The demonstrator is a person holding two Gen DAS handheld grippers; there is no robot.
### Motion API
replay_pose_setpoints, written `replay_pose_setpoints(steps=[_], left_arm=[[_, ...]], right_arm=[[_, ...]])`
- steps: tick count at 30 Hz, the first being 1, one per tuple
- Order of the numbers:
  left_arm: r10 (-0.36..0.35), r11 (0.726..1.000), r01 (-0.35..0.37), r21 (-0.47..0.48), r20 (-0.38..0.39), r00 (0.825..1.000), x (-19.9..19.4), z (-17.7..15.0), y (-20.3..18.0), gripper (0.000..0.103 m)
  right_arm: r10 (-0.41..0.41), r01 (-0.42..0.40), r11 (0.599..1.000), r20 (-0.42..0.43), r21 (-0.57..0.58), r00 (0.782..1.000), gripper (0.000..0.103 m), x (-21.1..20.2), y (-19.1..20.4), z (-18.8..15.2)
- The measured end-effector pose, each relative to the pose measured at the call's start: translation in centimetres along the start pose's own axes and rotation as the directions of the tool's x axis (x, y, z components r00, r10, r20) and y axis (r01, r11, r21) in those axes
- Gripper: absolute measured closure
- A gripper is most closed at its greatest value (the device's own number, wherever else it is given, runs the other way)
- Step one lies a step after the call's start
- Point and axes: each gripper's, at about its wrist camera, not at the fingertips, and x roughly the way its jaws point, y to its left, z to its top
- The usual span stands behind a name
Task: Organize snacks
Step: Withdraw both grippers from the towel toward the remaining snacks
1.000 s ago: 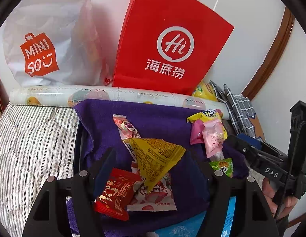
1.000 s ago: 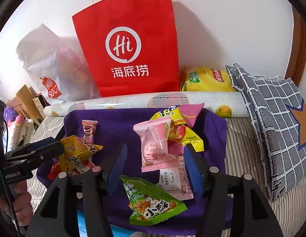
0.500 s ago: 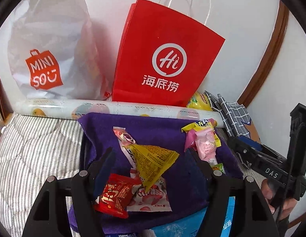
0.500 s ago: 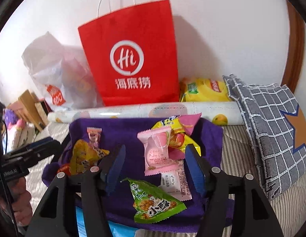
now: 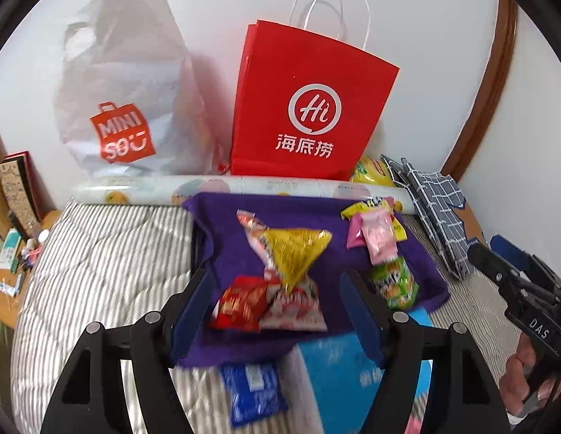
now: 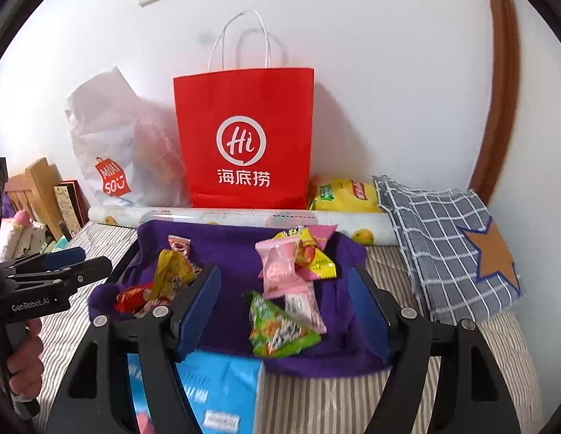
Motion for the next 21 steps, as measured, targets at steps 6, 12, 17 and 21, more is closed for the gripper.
replay_pose_setpoints(steps=[6,12,17,21], left_arm=[[-0.009,1.0,0.009,-0.003,0.026,1.0,-4.1,-2.8,0.8,0.032],[-0.009,0.999,0.01,-0.04,0.044,0.999,-7.2,-5.3,2.0,0.032],[0.016,0.999,-0.014,-0.046,0.031,0.999,-8.9,-7.4,2.8,0.032],[0.023,0.999,-0.022,-0.047,0.032,0.999,-9.9,-8.8,2.9,0.032]], right_arm=[[0.061,-0.061,0.998,-0.07,-0.006,0.996,0.029,-2.4,1.3,-3.1],[0.113,-0.116,0.993,-0.09,-0.019,0.989,0.029,-4.6,2.9,-6.5],[0.142,-0.145,0.989,-0.13,-0.016,0.981,0.029,-5.3,4.1,-9.2],[0.159,-0.166,0.985,-0.134,-0.041,0.978,0.029,-6.0,5.3,-11.1]])
